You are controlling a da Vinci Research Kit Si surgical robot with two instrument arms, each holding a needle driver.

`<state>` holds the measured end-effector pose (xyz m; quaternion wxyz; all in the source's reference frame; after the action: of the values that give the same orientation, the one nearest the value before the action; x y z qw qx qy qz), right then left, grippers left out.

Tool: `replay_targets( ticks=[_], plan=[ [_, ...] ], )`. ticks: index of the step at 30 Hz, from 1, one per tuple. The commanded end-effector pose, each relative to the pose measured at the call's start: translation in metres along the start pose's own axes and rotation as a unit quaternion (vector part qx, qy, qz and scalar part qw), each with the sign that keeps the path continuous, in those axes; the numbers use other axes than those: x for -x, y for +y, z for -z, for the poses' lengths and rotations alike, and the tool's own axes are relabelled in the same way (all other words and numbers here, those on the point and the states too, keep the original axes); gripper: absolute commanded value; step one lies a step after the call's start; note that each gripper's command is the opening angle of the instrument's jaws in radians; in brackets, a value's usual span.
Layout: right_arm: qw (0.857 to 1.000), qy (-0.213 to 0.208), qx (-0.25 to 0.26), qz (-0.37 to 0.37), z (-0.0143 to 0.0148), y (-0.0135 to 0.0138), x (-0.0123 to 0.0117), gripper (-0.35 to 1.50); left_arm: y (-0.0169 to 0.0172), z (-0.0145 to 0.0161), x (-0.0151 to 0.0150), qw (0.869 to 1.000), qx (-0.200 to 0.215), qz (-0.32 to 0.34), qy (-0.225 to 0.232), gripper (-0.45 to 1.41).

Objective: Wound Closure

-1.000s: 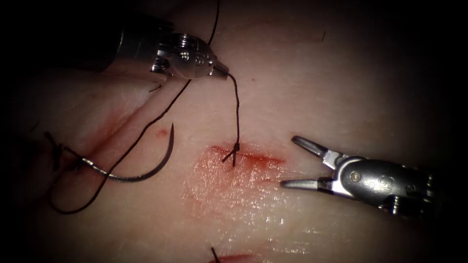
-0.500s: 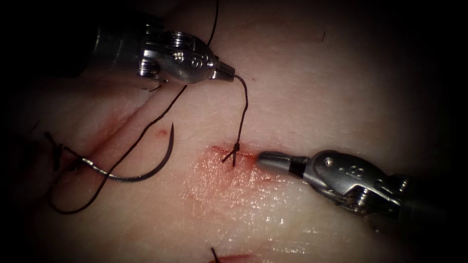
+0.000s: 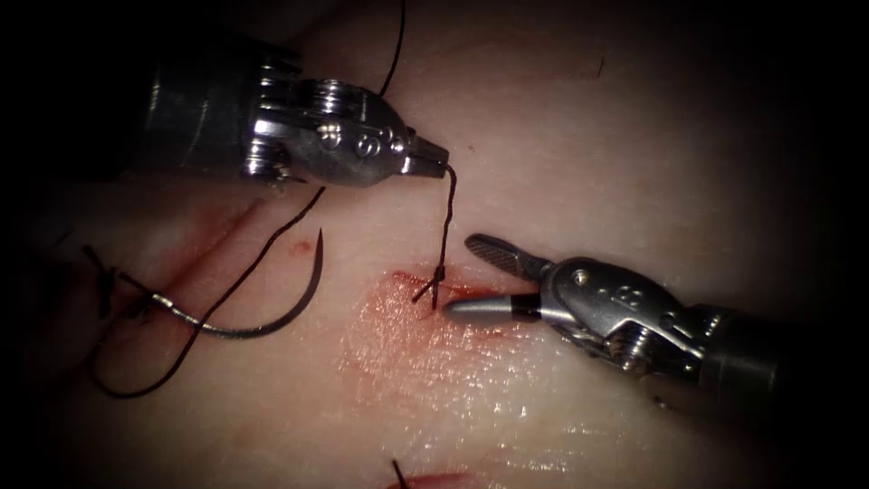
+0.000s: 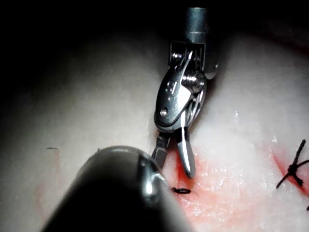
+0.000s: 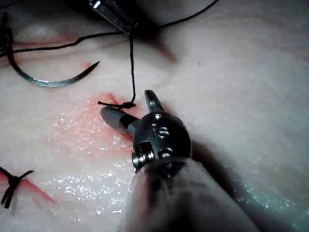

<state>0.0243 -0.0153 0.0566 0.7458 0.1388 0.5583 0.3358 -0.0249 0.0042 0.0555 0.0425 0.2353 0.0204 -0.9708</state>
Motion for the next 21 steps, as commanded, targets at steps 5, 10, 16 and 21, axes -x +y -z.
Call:
replay_targets(
  ticks=[5,10,16,21],
  plan=[
    [1.0,0.009,0.0,0.005,-0.0027,0.0009,-0.0004,1.3,0.0001,0.0,-0.0008,1.0,0.0,-0.002,-0.002,-0.45],
    [1.0,0.016,0.006,0.012,-0.0037,0.0013,-0.0006,1.35,0.0003,0.0004,-0.0011,1.0,0.001,-0.003,-0.003,-0.45],
    [0.999,0.026,0.003,0.025,-0.0053,0.0011,-0.001,1.36,0.0004,0.0007,-0.0014,1.0,0.002,-0.002,-0.003,-0.45],
    [0.998,0.04,0.0,0.043,-0.0065,0.0008,-0.0011,1.36,0.0005,0.0009,-0.0015,1.0,0.004,-0.001,0.001,-0.45]
  ],
)
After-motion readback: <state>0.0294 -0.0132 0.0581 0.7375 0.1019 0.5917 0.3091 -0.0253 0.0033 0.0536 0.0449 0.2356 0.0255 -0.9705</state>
